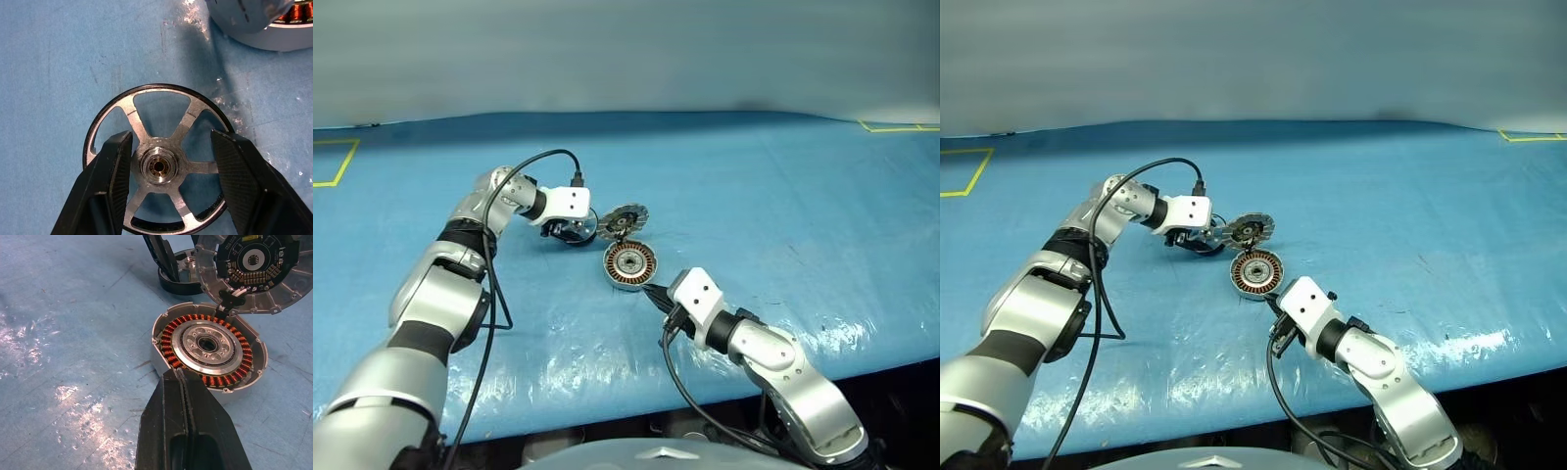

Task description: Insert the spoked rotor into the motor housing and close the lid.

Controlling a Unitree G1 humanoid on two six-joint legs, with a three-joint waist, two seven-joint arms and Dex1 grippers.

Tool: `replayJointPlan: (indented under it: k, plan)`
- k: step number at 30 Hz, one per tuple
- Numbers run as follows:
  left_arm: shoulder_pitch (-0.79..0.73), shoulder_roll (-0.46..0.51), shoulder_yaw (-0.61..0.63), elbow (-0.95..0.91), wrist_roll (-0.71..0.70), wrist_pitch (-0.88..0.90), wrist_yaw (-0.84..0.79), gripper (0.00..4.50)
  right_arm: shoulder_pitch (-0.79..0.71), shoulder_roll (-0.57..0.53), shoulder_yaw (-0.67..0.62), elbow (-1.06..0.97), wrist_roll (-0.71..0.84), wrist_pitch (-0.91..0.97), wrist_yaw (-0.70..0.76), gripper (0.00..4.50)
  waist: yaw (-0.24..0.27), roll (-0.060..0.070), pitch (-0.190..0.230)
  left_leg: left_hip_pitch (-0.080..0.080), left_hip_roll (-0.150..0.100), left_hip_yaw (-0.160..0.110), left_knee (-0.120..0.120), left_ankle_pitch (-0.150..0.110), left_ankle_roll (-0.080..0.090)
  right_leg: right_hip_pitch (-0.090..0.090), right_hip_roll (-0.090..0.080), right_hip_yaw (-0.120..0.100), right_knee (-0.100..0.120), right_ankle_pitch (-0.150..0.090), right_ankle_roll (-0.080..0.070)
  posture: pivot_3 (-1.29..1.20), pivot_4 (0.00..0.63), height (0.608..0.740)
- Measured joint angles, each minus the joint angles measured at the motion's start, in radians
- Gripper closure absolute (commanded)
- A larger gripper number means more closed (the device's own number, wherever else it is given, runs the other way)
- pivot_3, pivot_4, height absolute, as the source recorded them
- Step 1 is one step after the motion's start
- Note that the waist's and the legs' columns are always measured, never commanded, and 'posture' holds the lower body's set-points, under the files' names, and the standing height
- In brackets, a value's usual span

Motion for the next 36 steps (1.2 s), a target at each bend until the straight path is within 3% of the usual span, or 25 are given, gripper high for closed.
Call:
replayJointPlan:
  k: [2,4,8,18,22,32,36]
  plan:
    - [0.001,-0.001,-0.002,-0.001,0.007,-0.003,0.006,1.80,0.000,0.000,0.002,0.008,-0.004,0.000,0.000,4.50,0.000,0.000,0.000,0.001,0.000,0.000,0.000,0.000,0.000,0.001,0.000,0.000,0.000,0.000,0.000,0.00,0.150,0.740]
    - [0.005,-0.001,-0.002,-0.002,0.009,-0.004,0.010,2.17,0.000,0.000,0.003,0.013,-0.009,0.000,0.000,4.50,0.000,0.000,0.000,0.002,0.000,0.000,0.000,0.000,0.000,0.001,0.000,0.000,0.000,0.000,0.000,0.00,0.150,0.740]
    - [0.012,0.002,0.000,-0.014,0.012,-0.007,0.027,3.31,0.000,0.000,0.009,0.016,-0.021,0.000,0.001,4.50,-0.003,0.000,-0.002,0.002,0.000,0.000,0.000,0.000,0.000,0.002,0.000,0.001,0.001,0.000,0.000,0.00,0.150,0.740]
    - [0.057,0.036,0.012,-0.057,0.013,-0.012,0.063,3.35,-0.003,0.003,0.007,0.019,-0.021,-0.002,0.000,4.50,-0.014,0.001,-0.004,0.007,0.001,0.001,0.001,-0.002,0.003,0.004,0.000,0.003,0.004,0.000,0.000,0.00,0.150,0.740]
    - [0.130,0.077,0.064,-0.132,-0.047,0.004,0.044,3.35,-0.001,0.006,0.005,0.019,-0.020,-0.002,0.000,4.50,-0.022,0.001,-0.004,0.007,0.003,0.003,0.001,-0.001,0.003,0.001,0.001,0.006,0.009,-0.001,-0.002,0.00,0.150,0.740]
    - [0.530,0.219,0.230,-0.680,-0.301,0.289,-0.072,3.35,0.006,0.013,-0.020,0.022,-0.011,-0.003,0.006,4.50,-0.023,0.001,-0.004,0.008,0.007,0.005,0.001,0.000,-0.001,-0.002,0.001,0.009,0.014,-0.002,-0.004,0.00,0.150,0.740]
    - [0.689,0.230,0.271,-0.914,-0.423,0.455,-0.077,3.35,-0.009,0.023,-0.021,0.030,-0.010,-0.004,0.009,4.50,-0.012,0.001,-0.004,0.008,0.006,0.005,0.001,0.000,-0.001,-0.002,0.000,0.008,0.014,-0.002,-0.004,0.00,0.150,0.740]
